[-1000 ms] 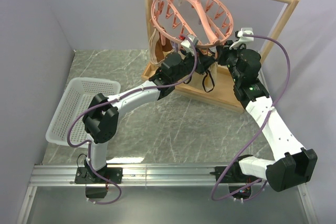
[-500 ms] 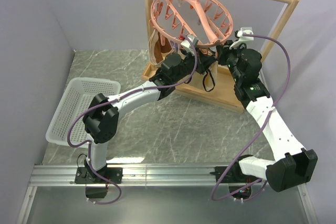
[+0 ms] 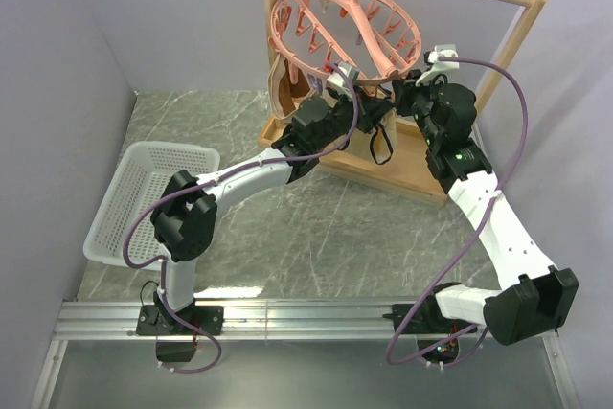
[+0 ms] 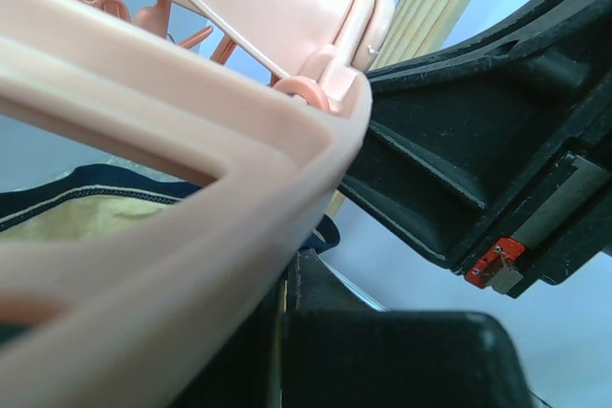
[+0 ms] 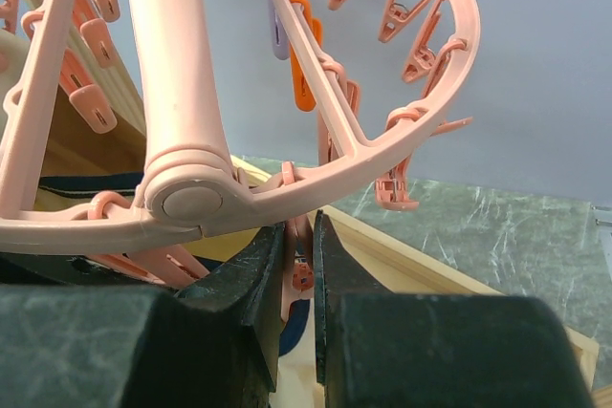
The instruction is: Clip the underwear to the hanger
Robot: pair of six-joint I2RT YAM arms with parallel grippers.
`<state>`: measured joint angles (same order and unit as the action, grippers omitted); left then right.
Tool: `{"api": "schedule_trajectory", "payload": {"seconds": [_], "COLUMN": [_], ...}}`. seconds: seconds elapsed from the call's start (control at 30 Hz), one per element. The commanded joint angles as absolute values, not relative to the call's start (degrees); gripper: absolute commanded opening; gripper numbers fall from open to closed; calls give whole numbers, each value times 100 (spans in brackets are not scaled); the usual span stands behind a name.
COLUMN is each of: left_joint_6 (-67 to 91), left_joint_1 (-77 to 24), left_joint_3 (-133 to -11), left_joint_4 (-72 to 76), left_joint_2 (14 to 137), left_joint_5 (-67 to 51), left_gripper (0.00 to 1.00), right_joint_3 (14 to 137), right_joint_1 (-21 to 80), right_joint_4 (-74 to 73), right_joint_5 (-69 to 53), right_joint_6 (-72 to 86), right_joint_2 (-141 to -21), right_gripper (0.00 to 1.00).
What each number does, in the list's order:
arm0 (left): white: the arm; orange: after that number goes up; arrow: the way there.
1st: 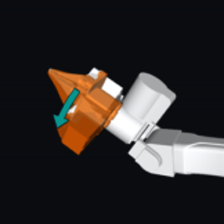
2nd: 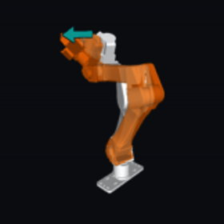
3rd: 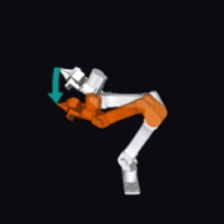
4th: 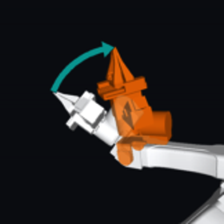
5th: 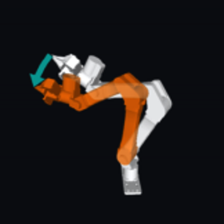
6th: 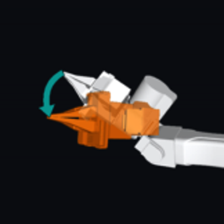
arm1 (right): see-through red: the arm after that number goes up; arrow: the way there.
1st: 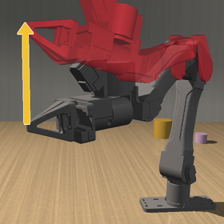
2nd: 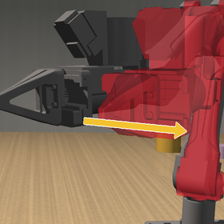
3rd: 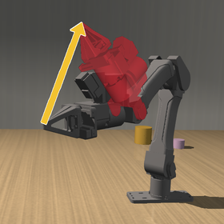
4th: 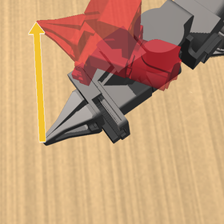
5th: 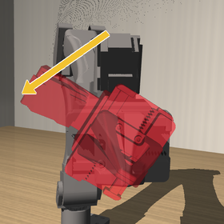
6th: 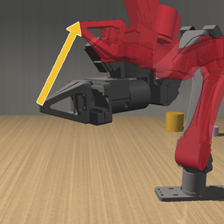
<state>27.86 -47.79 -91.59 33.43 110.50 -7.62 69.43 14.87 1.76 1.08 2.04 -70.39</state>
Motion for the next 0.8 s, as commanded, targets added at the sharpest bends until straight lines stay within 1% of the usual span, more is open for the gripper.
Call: {"api": "schedule_trajectory", "payload": {"seconds": [0.0,0.07,0.13,0.2,0.3,0.47,0.5,0.63,0.77], "left_joint_6": [2698,2681,2681,2672,2654,2593,2584,2540,2479], "left_joint_1": [-4808,-4808,-4808,-4808,-4808,-4808,-4808,-4808,-4799], "left_joint_3": [-9431,-9422,-9396,-9387,-9395,-9396,-9387,-9404,-9439], "left_joint_4": [5291,5300,5343,5370,5396,5396,5414,5423,5440], "left_joint_2": [10459,10450,10450,10450,10459,10477,10477,10485,10512], "left_joint_5": [-765,-739,-756,-747,-765,-738,-730,-721,-730], "left_gripper": [0,0,0,0,0,0,0,0,0], "right_joint_3": [6864,6908,6934,6978,7005,7075,7084,7128,7154], "right_joint_1": [1503,1494,1494,1477,1450,1398,1389,1284,1222], "right_joint_4": [-1011,-1028,-1063,-1133,-1177,-1230,-1248,-1327,-1371], "right_joint_5": [193,237,229,194,150,18,18,-316,-422], "right_joint_6": [369,413,474,527,589,685,712,835,1036], "right_joint_2": [-7321,-7321,-7313,-7330,-7339,-7330,-7330,-7304,-7260], "right_gripper": [4,6,11,13,20,26,28,30,36]}}
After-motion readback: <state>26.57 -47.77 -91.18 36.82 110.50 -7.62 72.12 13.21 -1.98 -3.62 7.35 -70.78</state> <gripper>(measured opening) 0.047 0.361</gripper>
